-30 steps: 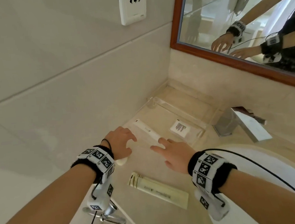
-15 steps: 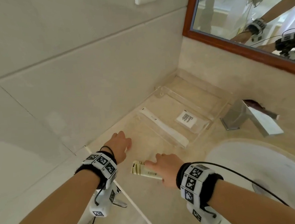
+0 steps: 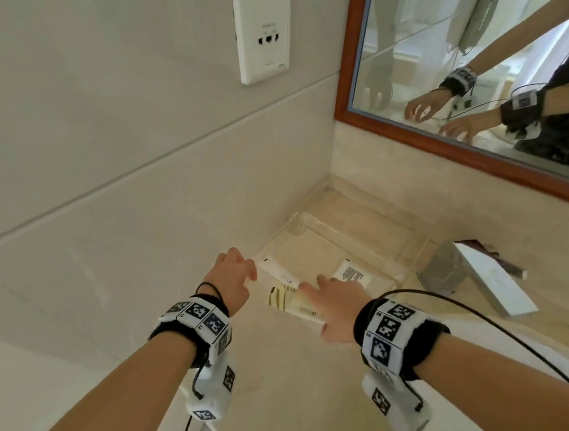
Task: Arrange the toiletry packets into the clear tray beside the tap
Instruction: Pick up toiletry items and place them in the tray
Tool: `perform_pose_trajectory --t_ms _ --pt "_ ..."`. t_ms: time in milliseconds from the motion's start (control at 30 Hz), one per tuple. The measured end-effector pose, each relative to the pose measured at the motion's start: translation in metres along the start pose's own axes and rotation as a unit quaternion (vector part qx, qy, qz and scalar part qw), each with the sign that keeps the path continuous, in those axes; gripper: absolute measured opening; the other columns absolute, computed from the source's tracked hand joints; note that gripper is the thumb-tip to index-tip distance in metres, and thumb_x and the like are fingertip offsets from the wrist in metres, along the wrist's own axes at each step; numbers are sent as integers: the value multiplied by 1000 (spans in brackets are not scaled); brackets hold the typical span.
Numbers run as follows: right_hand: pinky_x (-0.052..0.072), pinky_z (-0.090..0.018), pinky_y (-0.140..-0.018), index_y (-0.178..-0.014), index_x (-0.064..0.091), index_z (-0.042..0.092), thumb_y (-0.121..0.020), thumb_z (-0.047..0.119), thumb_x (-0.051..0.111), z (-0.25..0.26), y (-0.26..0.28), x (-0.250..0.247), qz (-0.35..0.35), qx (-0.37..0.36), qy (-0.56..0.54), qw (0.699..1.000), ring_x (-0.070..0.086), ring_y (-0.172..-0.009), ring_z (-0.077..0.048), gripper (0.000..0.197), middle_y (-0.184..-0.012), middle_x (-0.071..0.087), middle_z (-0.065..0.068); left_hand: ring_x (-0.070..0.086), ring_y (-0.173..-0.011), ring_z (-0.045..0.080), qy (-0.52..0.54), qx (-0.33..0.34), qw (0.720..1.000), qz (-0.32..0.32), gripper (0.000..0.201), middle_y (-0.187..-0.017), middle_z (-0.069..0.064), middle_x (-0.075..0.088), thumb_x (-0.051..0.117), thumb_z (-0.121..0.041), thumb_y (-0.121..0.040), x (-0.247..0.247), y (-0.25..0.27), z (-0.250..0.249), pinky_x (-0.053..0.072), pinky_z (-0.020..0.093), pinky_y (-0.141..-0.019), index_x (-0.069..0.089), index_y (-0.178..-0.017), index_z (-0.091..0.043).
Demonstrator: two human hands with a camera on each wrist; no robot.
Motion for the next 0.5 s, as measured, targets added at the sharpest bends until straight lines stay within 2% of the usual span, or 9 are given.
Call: perform_pose_trajectory --t_ms 100,200,367,500 --pt "49 -37 -79 -140 26 17 -80 23 66 -43 -18 -16 -18 75 -45 996 54 -111 -30 72 -126 45 -11 41 -114 23 15 7 1000 -16 29 -124 7 42 54 -1 -83 -7 -24 -8 46 31 -94 57 -108 -15" --pt "49 -34 -75 -143 20 18 -81 21 67 -64 -37 -17 -13 119 -74 990 55 -111 -28 77 -128 45 -11 42 -112 21 28 27 999 -22 29 -122 6 43 54 0 -82 -5 -44 -19 46 28 -91 58 -107 -16" --pt "50 -37 -84 -148 8 21 -83 15 67 -61 -64 6 19 132 -83 988 52 -115 -31 88 -131 43 -14 43 -112 20 40 57 997 -17 29 -121 5 44 54 -2 -82 5 -70 -30 45 28 -93 58 -108 -16" --pt "48 -41 -87 -149 7 24 -91 16 57 -52 -70 20 29 109 -83 990 51 -114 -33 77 -131 42 -17 44 -112 21 36 62 997 -4 32 -124 5 44 55 -6 -84 11 -85 -30 46 29 -96 55 -114 -18"
Point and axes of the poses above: each hand's wrist, its own y-axis away from the middle knuckle, its own x-axis out of the palm, z = x × y, the point moved 9 cm from there along -y, towards the middle knuckle
